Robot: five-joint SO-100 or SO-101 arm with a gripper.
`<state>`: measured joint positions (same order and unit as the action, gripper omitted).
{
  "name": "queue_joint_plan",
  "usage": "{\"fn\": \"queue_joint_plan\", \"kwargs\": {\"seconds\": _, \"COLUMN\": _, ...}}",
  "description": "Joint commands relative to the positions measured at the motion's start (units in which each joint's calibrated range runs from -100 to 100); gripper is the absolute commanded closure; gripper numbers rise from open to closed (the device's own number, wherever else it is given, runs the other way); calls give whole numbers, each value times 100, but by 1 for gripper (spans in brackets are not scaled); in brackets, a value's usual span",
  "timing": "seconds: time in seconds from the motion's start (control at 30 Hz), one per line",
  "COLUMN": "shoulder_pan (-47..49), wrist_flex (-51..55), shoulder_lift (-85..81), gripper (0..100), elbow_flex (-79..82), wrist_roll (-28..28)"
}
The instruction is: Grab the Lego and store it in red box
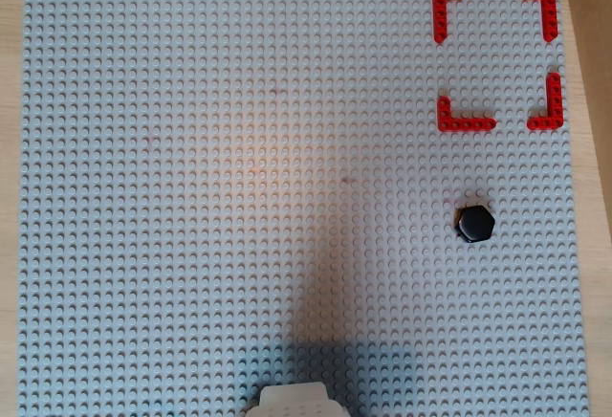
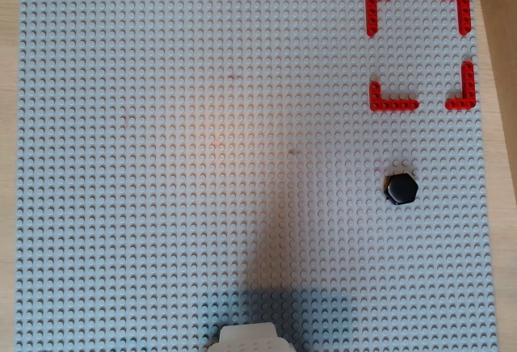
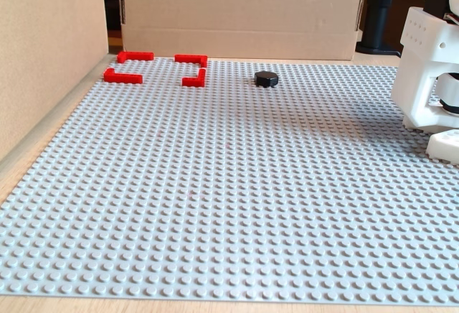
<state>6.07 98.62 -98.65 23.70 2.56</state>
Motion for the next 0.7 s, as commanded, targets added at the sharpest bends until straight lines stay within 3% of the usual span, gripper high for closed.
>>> {"fn": "queue_joint_plan", "kwargs": {"seconds": 0.0, "shoulder_pan": 22, "wrist_flex": 24, "shoulder_lift": -42, "gripper": 98, "elbow_flex": -7, "wrist_roll": 9}}
{"fn": "queue_joint_plan", "kwargs": {"seconds": 0.27, "shoulder_pan": 59, "wrist_flex": -2, "shoulder_lift": -25, "gripper": 98, "elbow_flex": -16, "wrist_roll": 20}}
{"fn": "queue_joint_plan", "kwargs": {"seconds": 0.5, "shoulder_pan": 59, "wrist_flex": -1116, "shoulder_lift": 221, "gripper": 98, "elbow_flex": 30, "wrist_roll": -17}}
{"fn": "queue_joint_plan", "kwargs": {"seconds": 0.67, "shoulder_pan": 14, "wrist_flex": -1493, "shoulder_lift": 1305, "gripper": 98, "elbow_flex": -52, "wrist_roll": -27}}
